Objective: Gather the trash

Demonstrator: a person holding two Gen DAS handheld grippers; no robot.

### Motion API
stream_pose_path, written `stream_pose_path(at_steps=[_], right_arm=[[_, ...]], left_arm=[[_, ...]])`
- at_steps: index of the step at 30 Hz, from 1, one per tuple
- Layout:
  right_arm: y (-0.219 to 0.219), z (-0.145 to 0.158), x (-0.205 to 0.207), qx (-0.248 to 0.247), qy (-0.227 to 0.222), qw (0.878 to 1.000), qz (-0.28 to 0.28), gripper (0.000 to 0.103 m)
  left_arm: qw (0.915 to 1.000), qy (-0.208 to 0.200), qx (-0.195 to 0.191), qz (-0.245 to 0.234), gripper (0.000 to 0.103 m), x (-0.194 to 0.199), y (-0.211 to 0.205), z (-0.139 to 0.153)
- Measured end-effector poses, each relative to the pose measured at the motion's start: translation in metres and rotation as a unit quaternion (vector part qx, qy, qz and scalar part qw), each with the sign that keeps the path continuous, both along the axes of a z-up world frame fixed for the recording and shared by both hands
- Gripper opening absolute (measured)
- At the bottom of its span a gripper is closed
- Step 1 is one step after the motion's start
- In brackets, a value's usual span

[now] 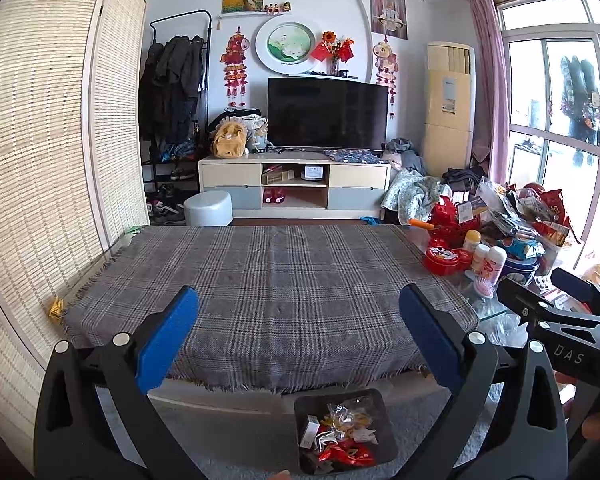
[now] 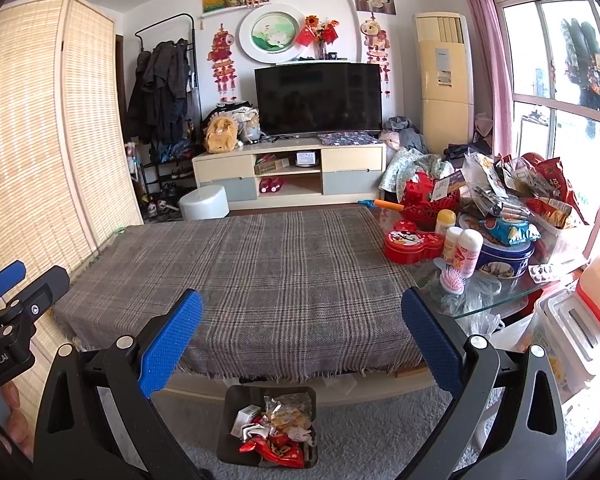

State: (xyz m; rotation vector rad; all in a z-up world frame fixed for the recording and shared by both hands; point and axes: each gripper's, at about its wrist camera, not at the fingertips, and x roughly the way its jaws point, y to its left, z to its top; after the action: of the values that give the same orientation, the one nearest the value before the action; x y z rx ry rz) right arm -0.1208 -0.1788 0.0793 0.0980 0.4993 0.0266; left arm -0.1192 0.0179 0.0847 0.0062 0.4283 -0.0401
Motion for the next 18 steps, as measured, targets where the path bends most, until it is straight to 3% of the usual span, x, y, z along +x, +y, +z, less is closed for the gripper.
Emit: stream_pose_path(at_steps=[18], right_arm=[[-0.0015,-0.0004,0.0017,0.005,0.004,1.0,-0.001,0.1]], left_arm=[[1.0,0.005,0.004,-0.002,0.095,0.0004,-0.0034,-0.0037]])
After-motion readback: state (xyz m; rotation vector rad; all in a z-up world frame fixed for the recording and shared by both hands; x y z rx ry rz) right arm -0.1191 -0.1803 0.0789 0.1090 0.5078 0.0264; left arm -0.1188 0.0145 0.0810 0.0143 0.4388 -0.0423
